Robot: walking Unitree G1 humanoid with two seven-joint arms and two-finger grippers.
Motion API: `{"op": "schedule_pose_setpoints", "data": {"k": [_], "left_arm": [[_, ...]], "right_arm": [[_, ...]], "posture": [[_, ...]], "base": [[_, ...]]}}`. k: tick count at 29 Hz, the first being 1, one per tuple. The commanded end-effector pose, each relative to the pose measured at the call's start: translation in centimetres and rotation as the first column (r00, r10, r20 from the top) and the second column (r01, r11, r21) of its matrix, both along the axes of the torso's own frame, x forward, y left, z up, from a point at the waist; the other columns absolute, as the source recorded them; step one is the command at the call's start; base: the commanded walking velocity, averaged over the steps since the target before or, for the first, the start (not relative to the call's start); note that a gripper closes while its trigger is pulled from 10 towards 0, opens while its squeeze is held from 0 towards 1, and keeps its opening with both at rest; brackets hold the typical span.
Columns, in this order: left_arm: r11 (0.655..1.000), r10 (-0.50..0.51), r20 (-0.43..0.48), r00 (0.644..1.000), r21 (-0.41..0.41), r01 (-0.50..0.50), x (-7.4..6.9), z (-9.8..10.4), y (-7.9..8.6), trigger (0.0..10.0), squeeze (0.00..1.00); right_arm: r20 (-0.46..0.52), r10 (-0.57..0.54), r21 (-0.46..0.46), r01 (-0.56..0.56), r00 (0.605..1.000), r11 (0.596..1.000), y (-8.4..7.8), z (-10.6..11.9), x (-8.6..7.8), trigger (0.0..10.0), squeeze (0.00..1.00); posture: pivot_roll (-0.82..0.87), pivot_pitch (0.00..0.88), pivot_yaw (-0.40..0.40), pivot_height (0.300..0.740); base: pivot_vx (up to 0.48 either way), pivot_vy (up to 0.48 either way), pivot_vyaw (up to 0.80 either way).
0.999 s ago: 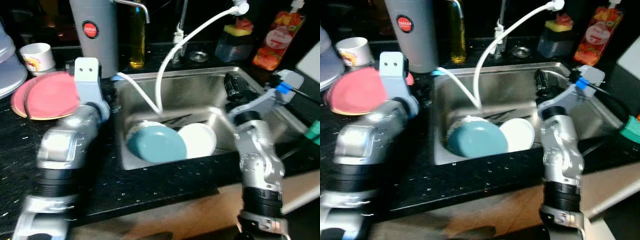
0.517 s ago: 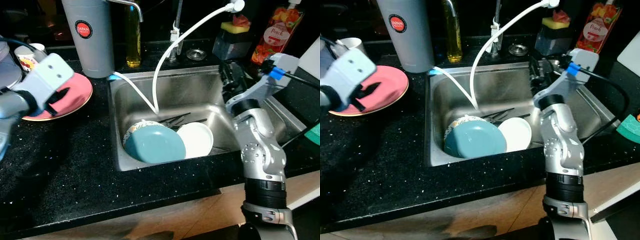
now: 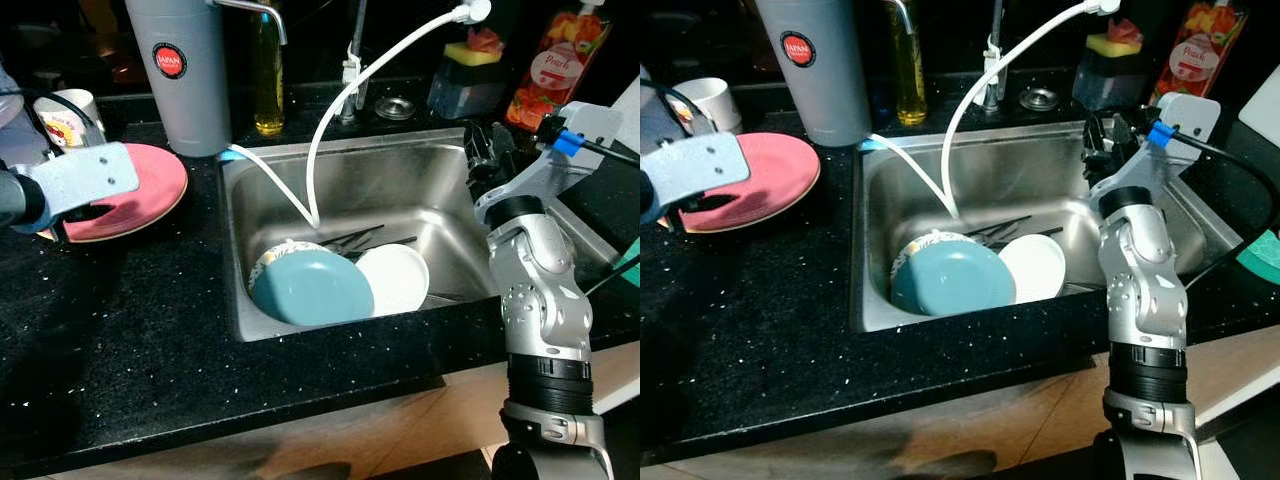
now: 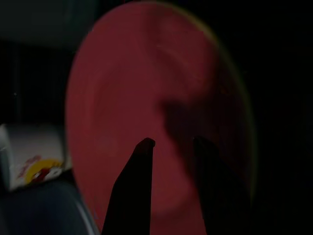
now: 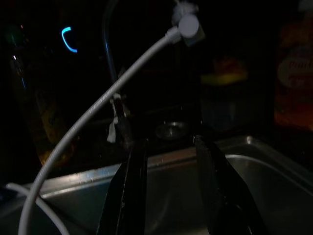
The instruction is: Kitchen organization
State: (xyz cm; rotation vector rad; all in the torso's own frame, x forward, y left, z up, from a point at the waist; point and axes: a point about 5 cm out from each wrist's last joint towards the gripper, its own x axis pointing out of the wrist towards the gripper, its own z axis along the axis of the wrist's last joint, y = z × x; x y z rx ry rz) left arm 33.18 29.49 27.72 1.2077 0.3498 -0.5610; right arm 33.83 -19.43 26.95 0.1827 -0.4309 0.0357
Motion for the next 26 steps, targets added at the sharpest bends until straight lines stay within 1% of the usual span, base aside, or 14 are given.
{"op": "schedule_pose_setpoints", "data": {"k": [1, 3, 6, 9, 10, 14, 15, 17, 19, 21, 22, 23, 24, 26], "left_arm": [[0.999, -0.021, -0.041, 0.999, 0.033, 0.022, -0.4, -0.3, 0.0, 10.0, 0.00], [0.998, -0.035, -0.053, 0.998, 0.041, 0.037, -0.5, -0.5, -0.2, 10.0, 0.00], [0.992, -0.077, -0.049, 0.996, 0.097, 0.082, -0.1, -0.4, -0.5, 10.0, 0.00], [0.989, -0.076, -0.045, 0.996, 0.120, 0.081, 0.1, -0.4, -0.5, 10.0, 0.00], [0.987, -0.072, -0.044, 0.996, 0.143, 0.077, 0.2, -0.6, -0.4, 9.7, 0.00], [0.986, -0.077, -0.056, 0.995, 0.144, 0.084, -0.1, -0.3, 0.1, 10.0, 0.00], [0.987, -0.100, -0.047, 0.994, 0.125, 0.105, -0.5, 0.9, 0.1, 10.0, 0.00], [0.985, -0.113, -0.044, 0.993, 0.124, 0.117, -0.6, 1.5, 0.0, 10.0, 0.00], [0.977, -0.145, -0.048, 0.988, 0.149, 0.151, -1.4, 2.4, 0.1, 10.0, 0.00], [0.965, -0.131, -0.070, 0.989, 0.221, 0.143, -2.4, 2.8, 0.9, 10.0, 0.00], [0.965, -0.131, -0.070, 0.989, 0.221, 0.143, -2.4, 2.8, 0.9, 10.0, 0.00], [0.958, -0.122, -0.079, 0.989, 0.250, 0.138, -2.7, 2.8, 1.3, 10.0, 0.00], [0.958, -0.122, -0.079, 0.989, 0.250, 0.138, -2.7, 2.8, 1.3, 10.0, 0.00], [0.961, -0.139, -0.089, 0.986, 0.228, 0.156, -3.6, 3.3, 1.4, 10.0, 0.00]], "right_arm": [[0.009, 0.009, -0.013, -0.009, 1.000, 1.000, 0.4, 0.3, 0.3, 10.0, 0.13], [0.010, 0.010, -0.015, -0.010, 1.000, 1.000, 0.6, 0.5, 0.3, 10.0, 0.13], [0.018, 0.015, -0.043, -0.014, 1.000, 0.999, 1.2, 0.7, 0.1, 10.0, 0.13], [0.015, 0.017, -0.046, -0.016, 1.000, 0.999, 1.2, 0.7, 0.1, 10.0, 0.13], [0.011, 0.019, -0.046, -0.018, 1.000, 0.999, 1.1, 0.6, 0.0, 10.0, 0.13], [0.006, 0.023, -0.041, -0.022, 1.000, 0.999, 1.3, 0.6, 0.2, 10.0, 0.13], [0.019, 0.028, -0.031, -0.027, 0.999, 0.999, 1.6, 1.0, 0.1, 10.0, 0.13], [0.023, 0.030, -0.025, -0.030, 0.999, 0.999, 1.7, 1.0, 0.2, 10.0, 0.13], [0.020, 0.035, -0.014, -0.035, 0.999, 0.999, 1.8, 0.6, 0.1, 10.0, 0.13], [0.016, 0.044, 0.003, -0.044, 0.999, 0.999, 2.2, 0.3, 0.2, 10.0, 0.13], [0.016, 0.044, 0.003, -0.044, 0.999, 0.999, 2.2, 0.3, 0.2, 10.0, 0.13], [0.016, 0.046, 0.009, -0.046, 0.999, 0.999, 2.3, 0.2, 0.2, 10.0, 0.13], [0.016, 0.046, 0.009, -0.046, 0.999, 0.999, 2.3, 0.2, 0.2, 10.0, 0.13], [0.012, 0.060, 0.021, -0.060, 0.998, 0.998, 2.8, 0.0, 0.3, 10.0, 0.13]], "posture": [[0.10, 0.031, 0.003, 0.740], [0.09, 0.036, 0.003, 0.740], [0.05, 0.053, 0.000, 0.740], [0.06, 0.058, -0.004, 0.740], [0.06, 0.060, -0.008, 0.740], [0.05, 0.091, 0.006, 0.740], [0.07, 0.103, 0.010, 0.740], [0.08, 0.103, 0.014, 0.740], [0.09, 0.104, 0.022, 0.740], [0.11, 0.108, 0.034, 0.740], [0.11, 0.108, 0.034, 0.740], [0.12, 0.110, 0.036, 0.740], [0.12, 0.110, 0.036, 0.740], [0.13, 0.109, 0.025, 0.740]], "base": [[0.000, 0.000, 0.00], [0.000, 0.000, 0.00], [0.000, 0.000, 0.00], [0.000, 0.000, 0.00], [0.000, 0.000, 0.00], [0.000, 0.000, 0.00], [0.000, 0.000, 0.00], [0.000, 0.000, 0.00], [0.000, 0.000, 0.00], [0.000, 0.000, 0.00], [0.000, 0.000, 0.00], [0.000, 0.000, 0.00], [0.000, 0.000, 0.00], [0.000, 0.000, 0.00]]}}
